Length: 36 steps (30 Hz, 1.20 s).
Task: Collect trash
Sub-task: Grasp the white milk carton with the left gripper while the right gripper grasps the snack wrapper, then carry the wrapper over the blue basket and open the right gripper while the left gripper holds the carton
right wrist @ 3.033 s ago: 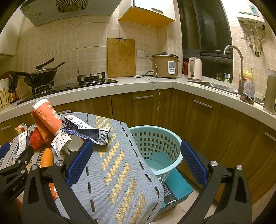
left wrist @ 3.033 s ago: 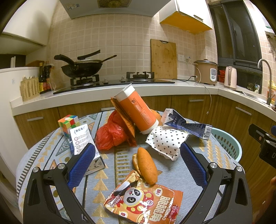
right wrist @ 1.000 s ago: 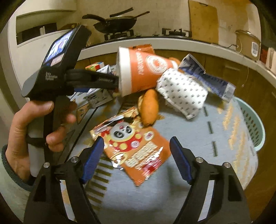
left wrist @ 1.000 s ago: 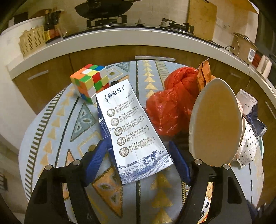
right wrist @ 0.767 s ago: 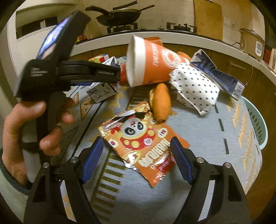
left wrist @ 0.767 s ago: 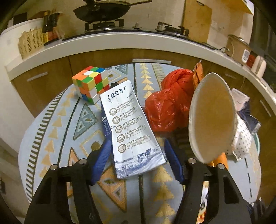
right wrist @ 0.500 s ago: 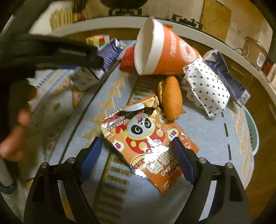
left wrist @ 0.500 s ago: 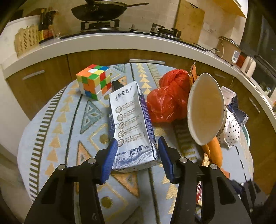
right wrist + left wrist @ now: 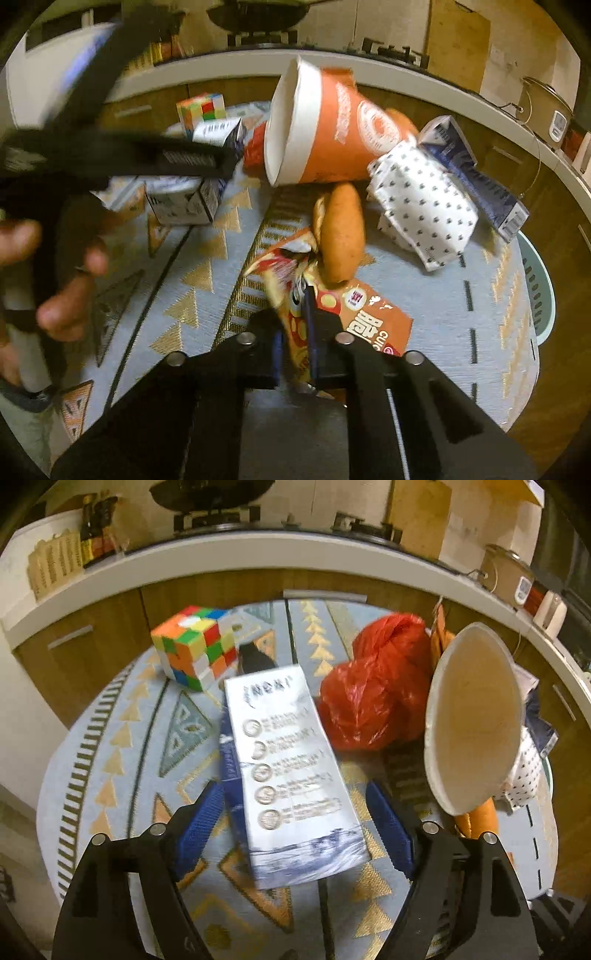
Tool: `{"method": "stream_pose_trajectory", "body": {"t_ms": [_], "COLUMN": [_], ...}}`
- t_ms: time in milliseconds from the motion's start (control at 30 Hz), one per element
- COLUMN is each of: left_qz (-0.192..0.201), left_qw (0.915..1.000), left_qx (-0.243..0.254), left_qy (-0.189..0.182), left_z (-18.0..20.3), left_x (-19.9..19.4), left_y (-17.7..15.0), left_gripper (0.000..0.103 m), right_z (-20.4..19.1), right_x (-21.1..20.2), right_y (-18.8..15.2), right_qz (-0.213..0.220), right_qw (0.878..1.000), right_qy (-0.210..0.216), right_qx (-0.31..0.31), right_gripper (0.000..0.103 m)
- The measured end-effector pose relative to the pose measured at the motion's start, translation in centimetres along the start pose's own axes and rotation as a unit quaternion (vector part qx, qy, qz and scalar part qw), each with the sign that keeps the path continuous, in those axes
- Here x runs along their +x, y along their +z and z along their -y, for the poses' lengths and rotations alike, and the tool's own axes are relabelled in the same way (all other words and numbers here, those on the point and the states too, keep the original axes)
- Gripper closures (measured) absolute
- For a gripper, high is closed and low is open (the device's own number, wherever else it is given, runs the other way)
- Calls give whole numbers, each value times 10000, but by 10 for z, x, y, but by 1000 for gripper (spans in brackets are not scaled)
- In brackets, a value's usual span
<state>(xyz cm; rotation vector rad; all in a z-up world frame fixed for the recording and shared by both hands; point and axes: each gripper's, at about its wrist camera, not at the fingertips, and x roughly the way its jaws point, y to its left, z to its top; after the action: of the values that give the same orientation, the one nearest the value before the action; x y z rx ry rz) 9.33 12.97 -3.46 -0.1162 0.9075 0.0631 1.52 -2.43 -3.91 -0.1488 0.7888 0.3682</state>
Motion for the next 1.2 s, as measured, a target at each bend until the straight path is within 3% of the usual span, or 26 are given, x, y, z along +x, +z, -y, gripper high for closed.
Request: {"method": "stream_pose_trajectory", "body": {"t_ms": [67, 300, 667, 867, 1200], "left_qz": [-33, 128, 1151, 1423, 1448], "left_qw": [10000, 9995, 9924, 9865, 9707], "left_qx": [-14, -183, -255, 62, 1048], "left_qy": [60, 203, -364, -812, -1606], "left_z": [2, -6, -3, 43, 180], "left_x": [3, -8, -98, -121, -113], "left_y": [-1, -10, -28, -17, 5], "left_gripper": [26, 47, 47, 47, 47], "right_z": [8, 30, 57, 92, 199], "right_x": [-13, -56, -96, -123, -142], "right_y": [2, 9, 9, 16, 7], "right_qz": [227, 839, 1265, 1659, 1858], "right_qw": [9997, 9960, 9893, 9823, 9645], "right_qy": [120, 253, 415, 129, -662], "right_qx": [43, 173, 598, 863, 1756], "right_gripper": [98, 99, 99, 99, 99]}}
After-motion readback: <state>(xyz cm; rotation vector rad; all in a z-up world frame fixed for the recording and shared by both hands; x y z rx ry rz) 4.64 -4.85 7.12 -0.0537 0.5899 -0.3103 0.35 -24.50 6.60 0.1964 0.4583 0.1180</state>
